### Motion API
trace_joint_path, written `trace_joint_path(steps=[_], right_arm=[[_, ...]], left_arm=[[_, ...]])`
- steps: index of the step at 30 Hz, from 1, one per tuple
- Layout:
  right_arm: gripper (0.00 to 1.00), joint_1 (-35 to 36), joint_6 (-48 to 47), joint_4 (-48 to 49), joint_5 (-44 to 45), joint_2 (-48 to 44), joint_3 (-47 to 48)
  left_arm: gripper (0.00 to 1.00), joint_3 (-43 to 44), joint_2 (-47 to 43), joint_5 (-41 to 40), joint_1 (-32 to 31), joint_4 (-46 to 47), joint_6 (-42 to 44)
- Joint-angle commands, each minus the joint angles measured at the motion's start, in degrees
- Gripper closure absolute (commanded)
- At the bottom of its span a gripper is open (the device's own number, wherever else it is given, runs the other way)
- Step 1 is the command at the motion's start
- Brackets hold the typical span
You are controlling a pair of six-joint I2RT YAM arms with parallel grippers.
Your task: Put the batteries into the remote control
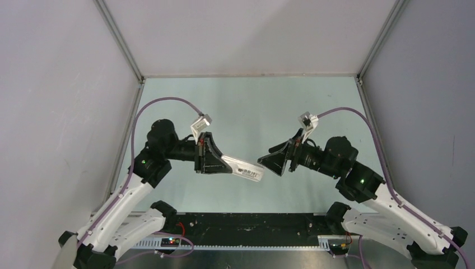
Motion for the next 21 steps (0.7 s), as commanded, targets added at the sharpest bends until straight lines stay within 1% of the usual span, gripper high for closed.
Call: trace_joint_path(steps=[1,4,7,9,11,14,17,20,21], right_arm=[[0.09,-3.53,-3.21,-6.28,-12.60,2.94,8.71],[0.08,-5.46,-2.08,-9.74,-18.43,6.70,13.59],[0.08,-6.80,0.29,-8.31,-25.82,8.94,16.09],[0.08,-6.97,0.51,-6.40,-28.61,9.73,16.72],[0.06,-7.06,0.28,-4.99,-30.36,10.26,17.31],[0.02,-7.20,0.22,-5.52,-31.85,11.35,18.45],[0.01,-7.21,0.66,-6.03,-33.34,13.03,19.94],[0.00,-7.23,0.80,-5.49,-34.88,13.99,20.97],[0.01,-7.29,0.54,-5.12,-35.35,14.36,21.64]], left_arm=[[1.00,5.00,-4.28,4.01,-0.63,1.93,6.84],[1.00,6.01,-5.91,2.63,-0.73,1.88,8.78],[1.00,6.19,-7.84,-1.01,-0.82,1.89,13.06],[1.00,6.17,-9.23,-3.45,-0.80,1.88,15.84],[1.00,6.17,-10.62,-4.54,-0.74,1.85,19.11],[1.00,5.80,-12.72,-5.66,-0.87,1.89,24.61],[1.00,5.03,-15.64,-6.96,-1.02,1.76,30.08],[1.00,3.17,-17.96,-6.72,-1.21,1.76,40.58],[1.00,2.86,-18.81,-6.61,-1.22,1.75,42.42]])
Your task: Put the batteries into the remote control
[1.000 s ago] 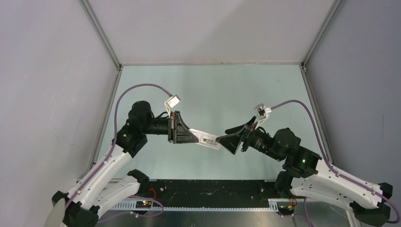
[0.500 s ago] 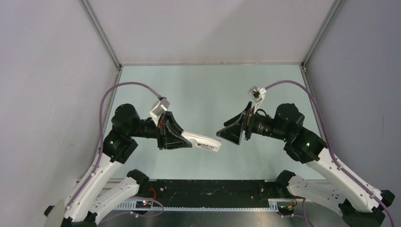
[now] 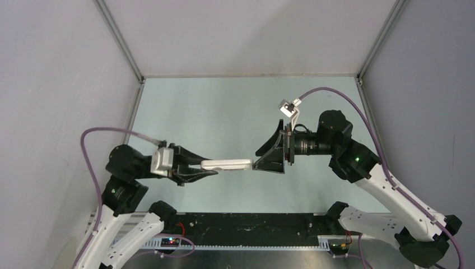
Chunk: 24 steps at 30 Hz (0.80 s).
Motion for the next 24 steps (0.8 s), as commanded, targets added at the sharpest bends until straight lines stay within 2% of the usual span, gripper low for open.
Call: trace_joint_path(steps=[1,5,9,15,21,24], right_arm=[[0.01,-0.41,-0.14,1.91,-4.67,1.00,4.19],[0.01,-0.55,-4.69,-0.74,-7.70,4.78,8.49],[0.01,-0.65,-13.39,-5.74,-10.39,9.54,14.73],[0.01,0.53,-23.30,-16.48,-14.53,19.00,24.29],[0.01,6.39,-30.86,-24.96,-14.46,25.73,29.15],[0.01,7.75,-31.43,-25.60,-14.14,26.70,29.25]], left_arm=[[1.00,-1.52,-2.98,-0.96,-0.52,1.73,18.06],[0.99,-2.09,-1.94,3.26,-0.51,1.69,25.35],[0.97,-3.02,-0.32,8.57,-0.70,1.76,32.30],[0.97,-3.95,-0.60,9.48,-1.43,1.76,33.85],[0.97,-5.31,-1.43,9.59,-1.63,1.75,33.48],[0.97,-5.81,-1.94,9.63,-1.70,1.76,33.37]])
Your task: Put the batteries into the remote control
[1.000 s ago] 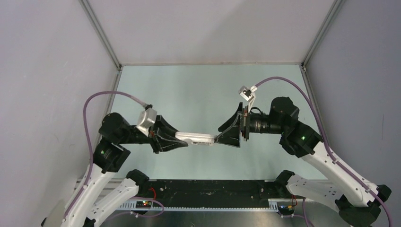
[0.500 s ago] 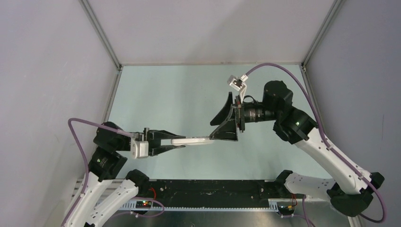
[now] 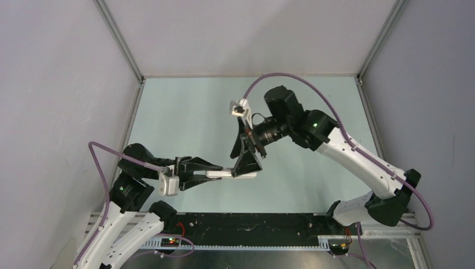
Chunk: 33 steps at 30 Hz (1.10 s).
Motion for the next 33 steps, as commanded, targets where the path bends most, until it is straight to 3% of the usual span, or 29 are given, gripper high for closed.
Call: trace_joint_path(steps=[1,8,12,25,27,30,33], right_arm=[[0.01,2.21,-4.92,-4.67,-2.09,0.95,2.81],[0.01,2.96,-5.72,-5.32,-3.53,1.42,1.49],[0.08,3.01,-5.73,-5.91,-4.51,1.82,0.72],[0.55,3.07,-5.33,-8.53,-7.45,4.51,1.88],[0.59,3.04,-5.11,-8.47,-7.92,4.60,1.93],[0.66,2.97,-4.44,-7.73,-8.13,4.64,1.83],[0.69,2.48,-3.38,-6.73,-8.27,4.62,1.62]], left_arm=[[0.97,-0.73,-1.20,0.88,-0.54,2.14,1.74],[0.96,-1.01,-1.70,0.65,-0.55,2.02,1.71],[0.95,-1.10,-2.02,0.74,-0.56,1.95,1.59],[0.84,-1.31,-2.05,-0.66,-0.55,1.70,1.15],[0.79,-1.46,-2.09,-1.01,-0.53,1.71,1.20],[0.62,-1.56,-2.41,-2.10,-0.54,1.68,1.13],[0.51,-1.73,-2.88,-3.17,-0.51,1.66,1.34]])
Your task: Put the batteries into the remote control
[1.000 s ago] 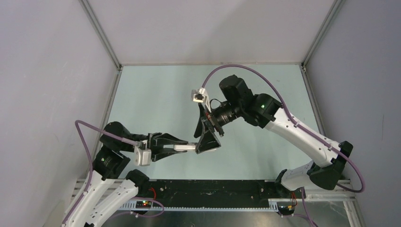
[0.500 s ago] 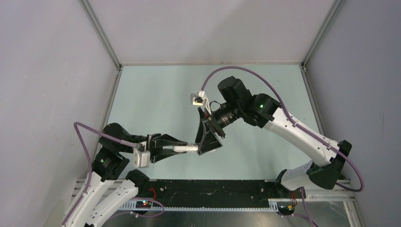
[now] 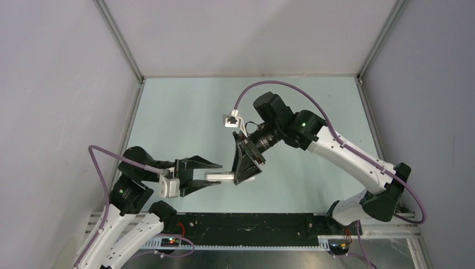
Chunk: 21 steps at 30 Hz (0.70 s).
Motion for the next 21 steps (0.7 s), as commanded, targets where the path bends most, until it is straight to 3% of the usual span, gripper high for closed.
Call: trace_joint_path(steps=[1,2,4,6,13,17,21], right_arm=[[0.71,-0.50,1.56,1.49,-1.27,0.29,1.25],[0.71,-0.65,2.14,2.20,-1.65,0.24,0.94],[0.72,-1.04,2.94,3.26,-1.97,0.07,0.38],[0.73,-1.59,4.01,4.58,-2.20,-0.20,-0.50],[0.74,-5.35,9.59,9.98,-1.69,-1.49,-5.11],[0.74,-9.39,13.56,12.38,2.40,-2.54,-8.67],[0.74,-13.69,16.05,11.00,14.27,-2.75,-12.54]], left_arm=[[0.45,0.18,-1.02,-2.94,-0.26,3.03,0.92],[0.41,0.07,-1.12,-3.32,-0.24,3.05,1.09],[0.18,-0.18,-1.37,-4.55,-0.24,2.99,1.18],[0.03,-0.57,-1.70,-6.40,-0.28,3.03,1.50],[0.00,-2.70,-2.99,-13.45,-0.31,2.90,2.26],[0.00,-3.22,-4.33,-21.31,-0.27,2.91,-0.33],[0.00,-1.04,-3.21,-42.52,-0.21,2.47,-16.81]])
